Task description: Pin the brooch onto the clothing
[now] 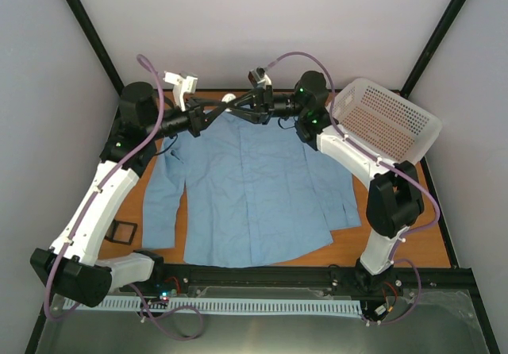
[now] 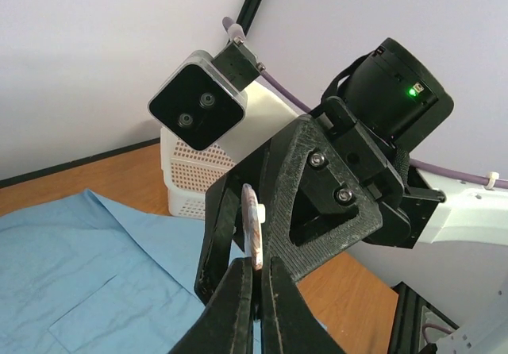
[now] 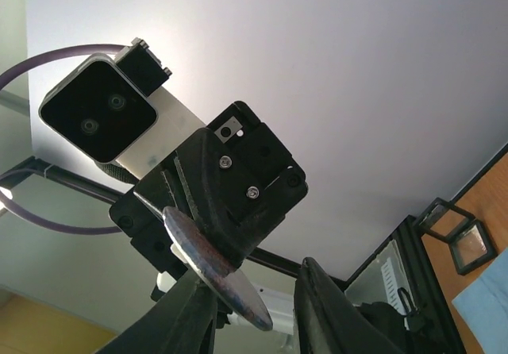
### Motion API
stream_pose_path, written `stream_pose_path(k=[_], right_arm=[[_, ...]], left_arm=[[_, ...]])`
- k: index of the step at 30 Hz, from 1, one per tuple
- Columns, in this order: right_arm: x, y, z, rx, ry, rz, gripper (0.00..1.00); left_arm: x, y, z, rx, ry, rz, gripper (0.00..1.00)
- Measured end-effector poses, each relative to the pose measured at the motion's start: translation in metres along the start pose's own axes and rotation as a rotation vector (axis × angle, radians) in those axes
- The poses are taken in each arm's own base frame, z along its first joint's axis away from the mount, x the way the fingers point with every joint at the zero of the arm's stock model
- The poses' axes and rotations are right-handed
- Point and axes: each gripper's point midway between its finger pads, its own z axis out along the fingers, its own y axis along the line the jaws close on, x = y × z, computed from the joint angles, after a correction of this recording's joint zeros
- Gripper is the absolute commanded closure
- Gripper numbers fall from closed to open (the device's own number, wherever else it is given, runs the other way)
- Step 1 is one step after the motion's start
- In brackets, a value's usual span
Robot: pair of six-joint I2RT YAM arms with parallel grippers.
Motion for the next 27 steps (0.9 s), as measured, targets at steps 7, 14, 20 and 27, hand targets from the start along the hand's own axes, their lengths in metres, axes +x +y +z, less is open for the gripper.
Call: stream_pose_path(k=[7, 14, 20, 27], right_arm=[[0.004, -0.001, 0.002, 0.004, 0.021, -0.002, 0.49], [0.023, -0.007, -0.008, 0.045, 0.041, -0.063, 0.39], [0.022, 0.013, -0.037, 0.136, -0.017, -0.203, 0.43], [0.011, 0.028, -0.043, 0.245, -0.107, -0.336, 0.65]], left_arm=[[-0.001, -0.001, -0.005, -0.027, -0.016, -0.012, 0.99], [0.004, -0.009, -0.016, -0.019, -0.086, -0.111, 0.99], [0.016, -0.003, -0.014, 0.045, -0.083, -0.243, 0.99], [0.022, 0.003, -0.018, 0.157, -0.083, -0.37, 0.99]])
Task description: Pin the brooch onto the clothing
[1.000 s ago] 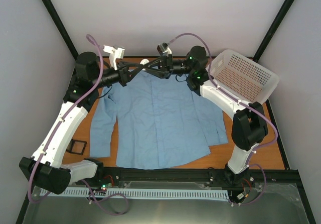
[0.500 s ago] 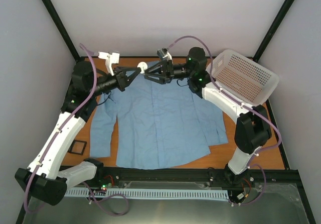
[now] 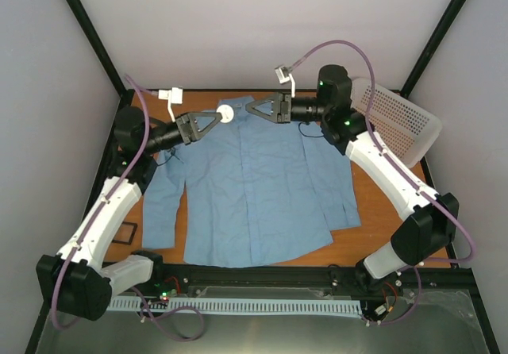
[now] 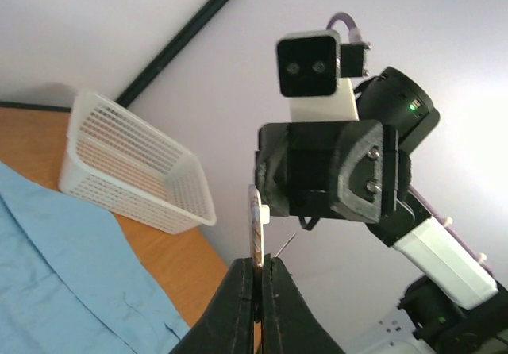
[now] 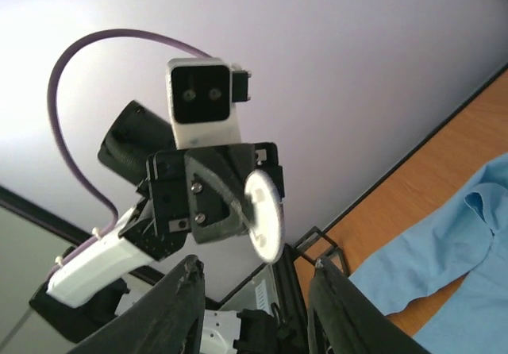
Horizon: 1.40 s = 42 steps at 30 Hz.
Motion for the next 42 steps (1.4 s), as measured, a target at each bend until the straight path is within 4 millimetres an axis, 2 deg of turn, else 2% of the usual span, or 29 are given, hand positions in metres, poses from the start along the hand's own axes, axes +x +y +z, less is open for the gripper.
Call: stream_pose_path(k=[3, 8, 14, 16, 21, 25, 31, 35, 42], right_arm=[[0.002, -0.006, 0.006, 0.035, -0.002, 0.004, 0.72], [0.002, -0.011, 0.018, 0.053, 0.015, 0.008, 0.73], [0.005, -0.014, 0.02, 0.057, 0.027, -0.004, 0.77], [0.005, -0.014, 0.02, 0.057, 0.028, -0.012, 0.75], [0.006, -0.015, 0.02, 0.051, 0.036, -0.02, 0.61], [0.004, -0.023, 0.019, 0.066, 0.029, -0.016, 0.59], [-0.005, -0.031, 0.007, 0.068, -0.006, -0.009, 0.6], [-0.004, -0.022, 0.008, 0.025, 0.011, -0.017, 0.61], [0.005, -0.011, 0.017, -0.028, 0.049, -0.015, 0.72]], left_arm=[[0.007, 0.0, 0.002, 0.052, 0.027, -0.047, 0.99], [0.011, -0.006, 0.004, 0.117, 0.064, -0.083, 0.99], [0.01, -0.015, 0.004, 0.16, 0.074, -0.078, 0.99], [0.01, -0.014, 0.005, 0.166, 0.078, -0.08, 0.99], [0.012, -0.009, 0.008, 0.174, 0.096, -0.088, 0.99], [0.011, -0.007, 0.009, 0.178, 0.099, -0.084, 0.99], [0.009, 0.002, 0.01, 0.162, 0.095, -0.099, 0.99], [0.008, 0.006, 0.012, 0.158, 0.097, -0.106, 0.99], [0.005, 0.008, 0.014, 0.155, 0.096, -0.108, 0.99]])
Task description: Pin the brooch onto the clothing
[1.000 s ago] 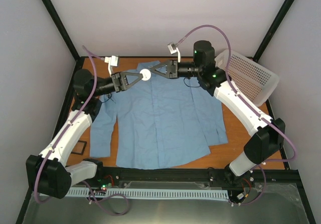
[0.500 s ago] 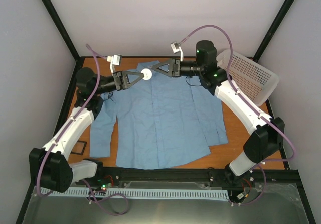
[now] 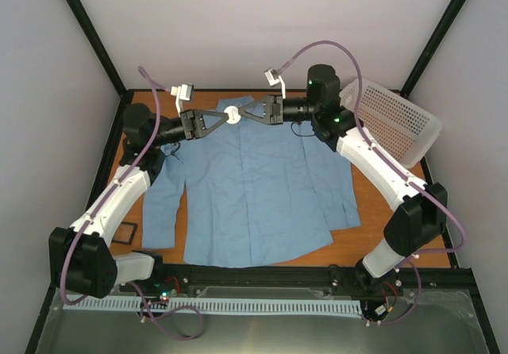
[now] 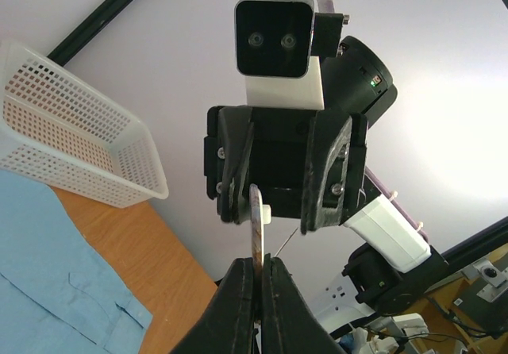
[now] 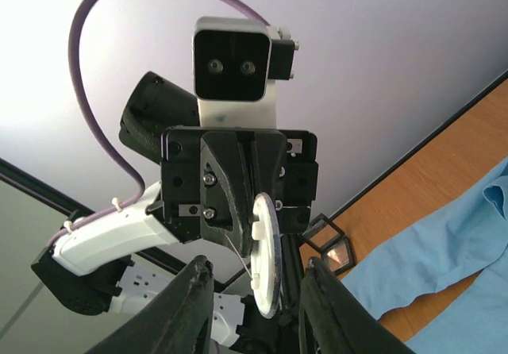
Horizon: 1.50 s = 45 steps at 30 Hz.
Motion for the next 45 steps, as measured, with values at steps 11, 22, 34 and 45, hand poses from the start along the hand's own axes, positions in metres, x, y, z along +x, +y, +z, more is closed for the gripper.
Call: stream_pose_path(k=[11, 22, 34, 45], right_arm=[[0.013, -0.007, 0.014, -0.013, 0.039, 0.034, 0.86], [0.009, -0.008, 0.014, -0.008, 0.023, 0.022, 0.97], [-0.005, -0.025, -0.002, 0.25, -0.125, -0.158, 0.97], [-0.016, -0.089, -0.03, 0.744, -0.146, -0.49, 0.97]], left_arm=[[0.0, -0.001, 0.0, 0.002, 0.003, -0.009, 0.99], [0.001, 0.002, 0.0, 0.001, 0.006, -0.017, 0.99], [-0.009, 0.013, 0.001, -0.093, -0.011, -0.037, 0.48], [-0.015, 0.076, -0.058, -0.492, -0.184, -0.187, 0.25]])
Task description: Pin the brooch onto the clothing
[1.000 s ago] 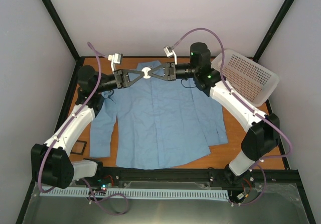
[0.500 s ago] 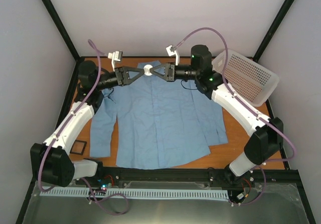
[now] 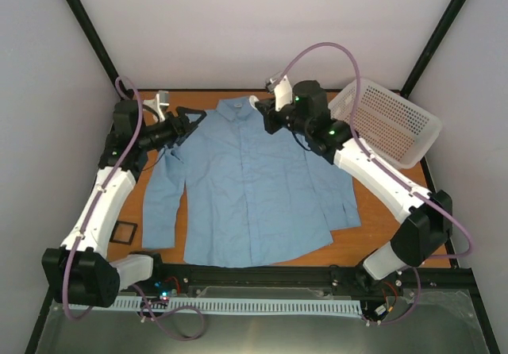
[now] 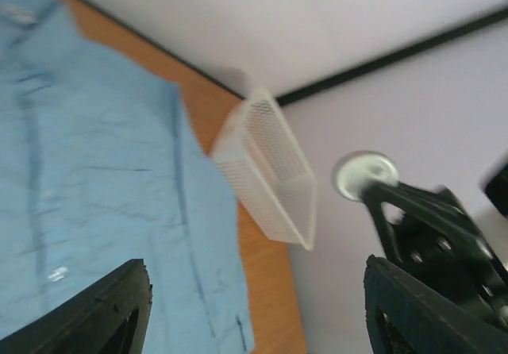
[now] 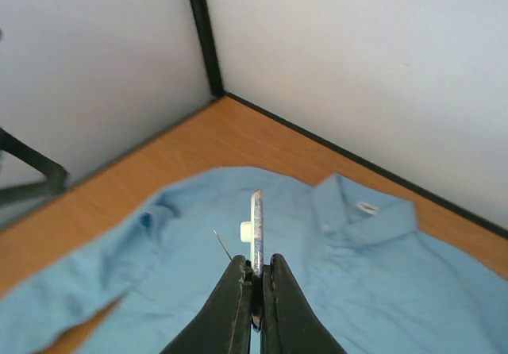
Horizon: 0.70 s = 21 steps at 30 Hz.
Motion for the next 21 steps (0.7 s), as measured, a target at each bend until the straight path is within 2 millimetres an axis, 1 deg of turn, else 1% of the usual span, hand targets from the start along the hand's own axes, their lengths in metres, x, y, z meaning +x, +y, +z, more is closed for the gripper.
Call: stream_pose_path(k=[1, 3, 6, 8, 9, 12, 14, 16, 18, 21], right_arm=[[0.005, -0.003, 0.004, 0.027, 0.01, -0.047, 0.97], [0.017, -0.008, 0.015, 0.077, 0.038, -0.154, 0.97], [0.038, -0.017, 0.037, 0.114, 0.086, -0.286, 0.97], [0.056, -0.022, 0.055, 0.112, 0.123, -0.369, 0.97], [0.067, -0.026, 0.065, 0.109, 0.144, -0.409, 0.97], [0.104, -0.029, 0.092, 0.075, 0.216, -0.487, 0.97], [0.128, -0.03, 0.106, 0.047, 0.262, -0.515, 0.97], [0.146, -0.032, 0.119, 0.029, 0.298, -0.539, 0.97], [0.157, -0.033, 0.129, 0.017, 0.316, -0.556, 0.97], [0.165, -0.033, 0.147, -0.008, 0.299, -0.571, 0.97]], left_arm=[[-0.002, 0.014, -0.002, -0.048, -0.008, -0.027, 0.23], [-0.002, 0.042, -0.005, -0.145, -0.013, -0.084, 0.21], [0.003, 0.082, -0.003, -0.267, 0.007, -0.159, 0.19], [0.008, 0.103, 0.002, -0.324, 0.033, -0.19, 0.19], [0.011, 0.118, 0.006, -0.359, 0.052, -0.208, 0.19], [0.018, 0.148, 0.015, -0.426, 0.094, -0.247, 0.19], [0.023, 0.165, 0.021, -0.454, 0.118, -0.271, 0.2], [0.027, 0.178, 0.025, -0.471, 0.136, -0.293, 0.22], [0.029, 0.187, 0.031, -0.473, 0.149, -0.302, 0.22], [0.029, 0.203, 0.041, -0.474, 0.166, -0.301, 0.24]])
